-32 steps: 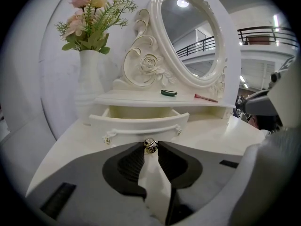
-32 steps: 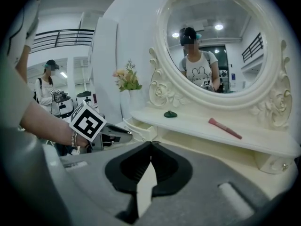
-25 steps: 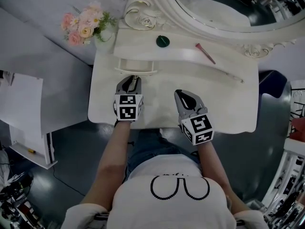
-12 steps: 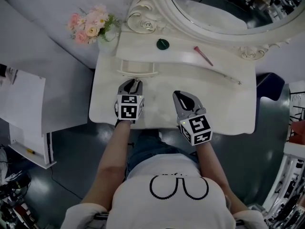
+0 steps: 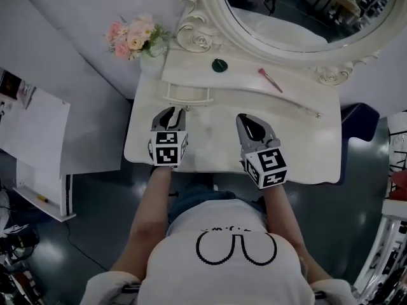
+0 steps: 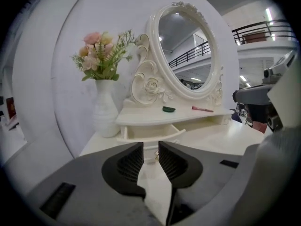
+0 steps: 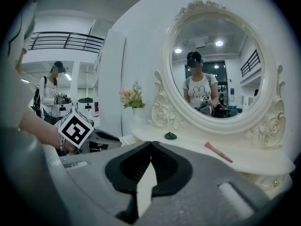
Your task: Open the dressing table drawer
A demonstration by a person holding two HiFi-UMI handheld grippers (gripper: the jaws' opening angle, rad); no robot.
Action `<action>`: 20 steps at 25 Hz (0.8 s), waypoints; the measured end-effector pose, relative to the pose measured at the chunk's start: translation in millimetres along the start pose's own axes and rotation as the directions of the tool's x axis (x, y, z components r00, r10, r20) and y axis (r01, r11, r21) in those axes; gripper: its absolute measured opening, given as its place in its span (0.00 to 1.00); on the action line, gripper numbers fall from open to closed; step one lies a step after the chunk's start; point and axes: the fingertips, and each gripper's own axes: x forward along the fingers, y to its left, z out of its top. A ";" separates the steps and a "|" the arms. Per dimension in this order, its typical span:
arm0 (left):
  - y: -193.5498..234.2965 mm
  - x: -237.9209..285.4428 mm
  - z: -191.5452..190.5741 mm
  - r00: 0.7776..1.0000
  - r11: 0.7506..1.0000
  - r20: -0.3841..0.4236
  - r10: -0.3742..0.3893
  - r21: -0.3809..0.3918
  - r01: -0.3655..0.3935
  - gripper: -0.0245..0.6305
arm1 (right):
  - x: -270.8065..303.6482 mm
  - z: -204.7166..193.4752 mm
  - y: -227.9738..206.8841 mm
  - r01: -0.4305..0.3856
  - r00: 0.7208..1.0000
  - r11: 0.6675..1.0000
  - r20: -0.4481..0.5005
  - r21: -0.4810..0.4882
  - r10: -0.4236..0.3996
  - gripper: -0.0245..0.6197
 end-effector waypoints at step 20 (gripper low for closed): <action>21.6 -122.4 167.5 0.871 0.989 0.491 0.003 0.130 -0.077 0.19 | -44.8 118.0 -3.5 0.072 0.945 0.990 0.324 -0.119 -0.030 0.04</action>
